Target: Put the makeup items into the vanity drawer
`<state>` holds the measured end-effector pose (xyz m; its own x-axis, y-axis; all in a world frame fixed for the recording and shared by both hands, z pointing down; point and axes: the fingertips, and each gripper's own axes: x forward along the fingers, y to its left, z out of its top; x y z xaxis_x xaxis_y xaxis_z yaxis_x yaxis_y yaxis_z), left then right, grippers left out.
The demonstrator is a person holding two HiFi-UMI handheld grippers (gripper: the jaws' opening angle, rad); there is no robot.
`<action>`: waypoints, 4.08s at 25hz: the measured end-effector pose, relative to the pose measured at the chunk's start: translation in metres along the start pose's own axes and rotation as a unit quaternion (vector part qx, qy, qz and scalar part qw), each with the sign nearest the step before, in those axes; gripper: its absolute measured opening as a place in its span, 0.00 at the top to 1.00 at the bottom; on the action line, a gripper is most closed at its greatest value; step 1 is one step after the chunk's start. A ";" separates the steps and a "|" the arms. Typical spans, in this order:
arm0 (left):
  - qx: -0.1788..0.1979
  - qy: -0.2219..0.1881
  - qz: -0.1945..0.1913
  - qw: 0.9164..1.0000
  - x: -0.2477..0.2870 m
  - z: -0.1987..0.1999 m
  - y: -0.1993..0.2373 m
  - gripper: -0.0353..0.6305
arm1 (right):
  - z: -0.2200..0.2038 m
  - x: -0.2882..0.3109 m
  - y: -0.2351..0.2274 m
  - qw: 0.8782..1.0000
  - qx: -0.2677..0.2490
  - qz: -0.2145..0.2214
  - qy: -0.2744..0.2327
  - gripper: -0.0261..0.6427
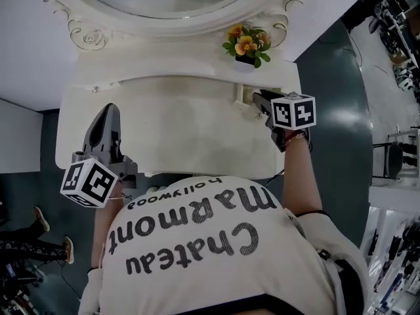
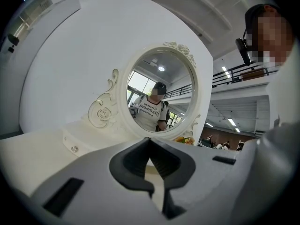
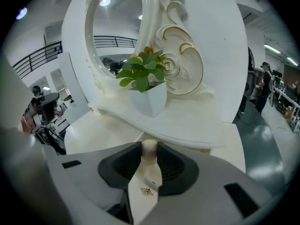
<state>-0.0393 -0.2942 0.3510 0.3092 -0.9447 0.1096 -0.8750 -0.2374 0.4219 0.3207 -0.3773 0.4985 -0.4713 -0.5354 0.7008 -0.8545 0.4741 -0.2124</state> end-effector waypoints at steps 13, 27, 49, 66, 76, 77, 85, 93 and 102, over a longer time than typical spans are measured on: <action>0.009 -0.002 -0.004 1.000 0.001 0.008 -0.001 0.94 | -0.004 0.010 0.002 0.999 -0.014 -0.010 0.038 0.77; 0.007 0.011 -0.007 1.000 0.009 -0.002 -0.007 0.94 | -0.006 0.015 -0.007 0.998 -0.022 -0.023 0.060 0.76; 0.005 0.013 -0.017 1.000 0.022 -0.008 -0.014 0.94 | -0.013 0.022 -0.009 0.994 -0.029 -0.039 0.101 0.75; -0.002 0.013 -0.017 1.000 0.027 -0.013 -0.017 0.94 | -0.015 0.023 -0.006 0.992 -0.045 -0.039 0.111 0.72; -0.006 0.008 -0.006 1.000 0.021 -0.010 -0.015 0.94 | -0.011 0.023 -0.004 0.994 -0.045 -0.032 0.099 0.71; -0.007 0.006 -0.005 1.000 0.020 -0.009 -0.014 0.94 | -0.010 0.023 -0.003 0.994 -0.044 -0.032 0.097 0.71; 0.002 0.008 -0.015 1.000 0.023 -0.005 -0.020 0.94 | -0.001 0.016 -0.004 0.997 -0.024 -0.031 0.070 0.70; 0.004 0.019 -0.026 0.999 0.028 -0.007 -0.025 0.94 | 0.009 -0.001 -0.009 0.999 0.016 -0.042 0.022 0.70; 0.016 0.032 -0.060 0.998 0.020 0.001 -0.021 0.94 | 0.032 -0.040 -0.012 0.981 0.108 -0.103 -0.123 0.77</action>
<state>-0.0154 -0.3084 0.3438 0.4341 -0.8930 0.1189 -0.8420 -0.3553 0.4060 0.3431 -0.3840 0.4507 -0.2994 -0.7695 0.5641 -0.9511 0.1936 -0.2408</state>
